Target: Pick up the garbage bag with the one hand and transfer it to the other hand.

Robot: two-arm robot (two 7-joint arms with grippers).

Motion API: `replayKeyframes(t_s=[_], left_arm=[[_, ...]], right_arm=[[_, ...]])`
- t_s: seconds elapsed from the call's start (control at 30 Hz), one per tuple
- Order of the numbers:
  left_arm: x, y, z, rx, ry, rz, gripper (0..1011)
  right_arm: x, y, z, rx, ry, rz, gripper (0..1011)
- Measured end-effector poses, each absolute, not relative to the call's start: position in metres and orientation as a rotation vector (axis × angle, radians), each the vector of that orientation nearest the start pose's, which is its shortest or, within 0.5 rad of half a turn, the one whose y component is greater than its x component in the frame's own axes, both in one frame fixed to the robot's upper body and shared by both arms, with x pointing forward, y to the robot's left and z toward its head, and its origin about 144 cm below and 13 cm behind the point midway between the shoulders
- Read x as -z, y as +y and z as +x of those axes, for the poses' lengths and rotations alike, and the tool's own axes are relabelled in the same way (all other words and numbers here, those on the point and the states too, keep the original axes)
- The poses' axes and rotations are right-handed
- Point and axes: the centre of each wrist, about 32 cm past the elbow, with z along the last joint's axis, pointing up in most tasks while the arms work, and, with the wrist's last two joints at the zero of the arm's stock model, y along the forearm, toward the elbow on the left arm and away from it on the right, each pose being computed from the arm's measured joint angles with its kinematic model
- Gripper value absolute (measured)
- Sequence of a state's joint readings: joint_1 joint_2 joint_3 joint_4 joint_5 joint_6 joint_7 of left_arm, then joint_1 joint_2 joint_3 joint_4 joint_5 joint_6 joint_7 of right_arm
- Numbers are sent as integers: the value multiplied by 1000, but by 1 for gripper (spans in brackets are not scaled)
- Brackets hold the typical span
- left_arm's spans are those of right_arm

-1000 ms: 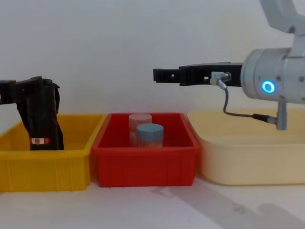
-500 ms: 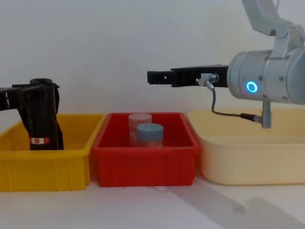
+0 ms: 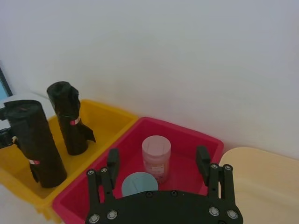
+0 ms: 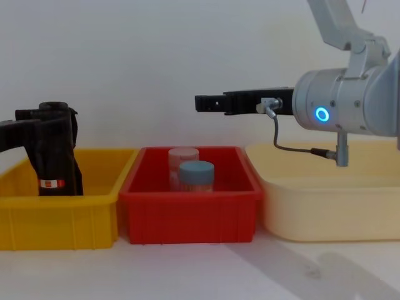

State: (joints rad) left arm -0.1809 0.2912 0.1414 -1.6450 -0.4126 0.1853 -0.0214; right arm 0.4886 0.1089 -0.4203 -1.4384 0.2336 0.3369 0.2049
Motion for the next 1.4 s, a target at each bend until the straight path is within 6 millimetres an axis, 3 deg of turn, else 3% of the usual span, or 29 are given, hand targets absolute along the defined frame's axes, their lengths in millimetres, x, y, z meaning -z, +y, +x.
replayKeyframes(t_s=[0.63, 1.4], left_arm=[[-1218, 262, 528, -1325, 94, -85, 1001], [-1216, 261, 537, -1315, 94, -85, 1001]], right_arm=[[-1260, -132, 569, 1004, 14, -100, 1001], [-1252, -121, 577, 917, 80, -206, 1001]])
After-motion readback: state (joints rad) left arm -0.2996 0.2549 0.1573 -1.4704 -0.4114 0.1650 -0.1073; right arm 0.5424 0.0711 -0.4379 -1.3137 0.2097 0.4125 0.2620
